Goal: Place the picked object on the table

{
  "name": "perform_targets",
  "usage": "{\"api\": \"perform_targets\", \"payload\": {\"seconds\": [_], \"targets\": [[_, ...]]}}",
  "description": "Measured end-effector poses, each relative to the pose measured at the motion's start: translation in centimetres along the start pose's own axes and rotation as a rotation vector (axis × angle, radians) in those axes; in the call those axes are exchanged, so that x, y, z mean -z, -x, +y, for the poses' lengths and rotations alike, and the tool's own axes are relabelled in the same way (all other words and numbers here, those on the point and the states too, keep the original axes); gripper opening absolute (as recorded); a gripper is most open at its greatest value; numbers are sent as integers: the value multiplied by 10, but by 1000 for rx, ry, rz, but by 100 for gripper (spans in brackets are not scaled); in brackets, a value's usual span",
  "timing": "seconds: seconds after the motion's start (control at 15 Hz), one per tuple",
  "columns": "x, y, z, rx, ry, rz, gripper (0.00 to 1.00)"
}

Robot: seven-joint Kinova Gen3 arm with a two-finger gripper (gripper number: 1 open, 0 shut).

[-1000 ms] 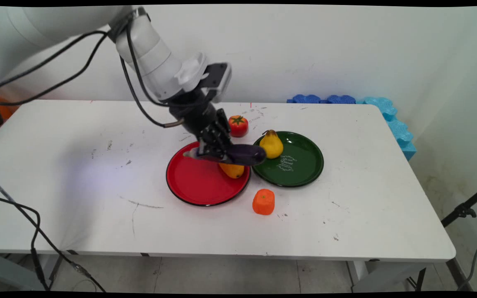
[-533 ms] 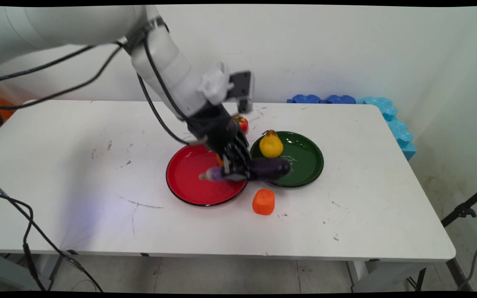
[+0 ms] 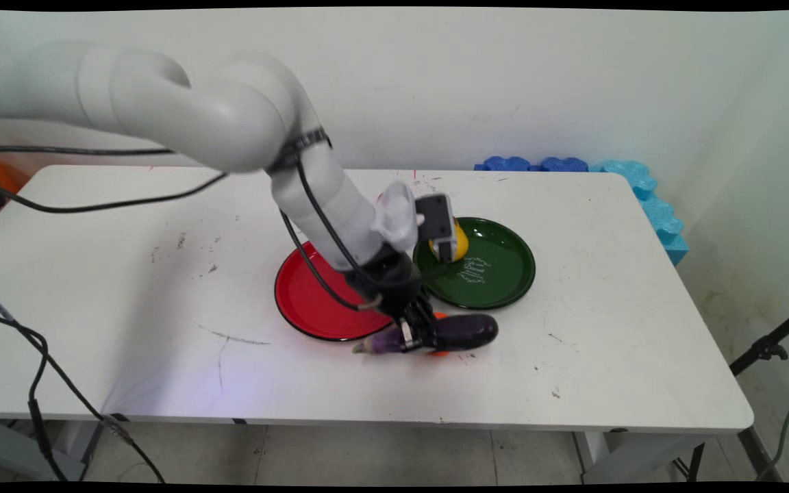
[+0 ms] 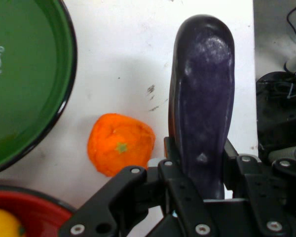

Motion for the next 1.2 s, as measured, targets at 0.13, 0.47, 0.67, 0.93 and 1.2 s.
{"api": "perform_targets", "payload": {"seconds": [0.13,0.47,0.67,0.93,1.2], "targets": [[-17,1,4,18,2,-4,0],[-48,3,17,51,16,-9,0],[-58,4,21,54,15,-8,0],[-68,4,23,49,8,1,100],[-69,1,23,41,0,20,100]]}}
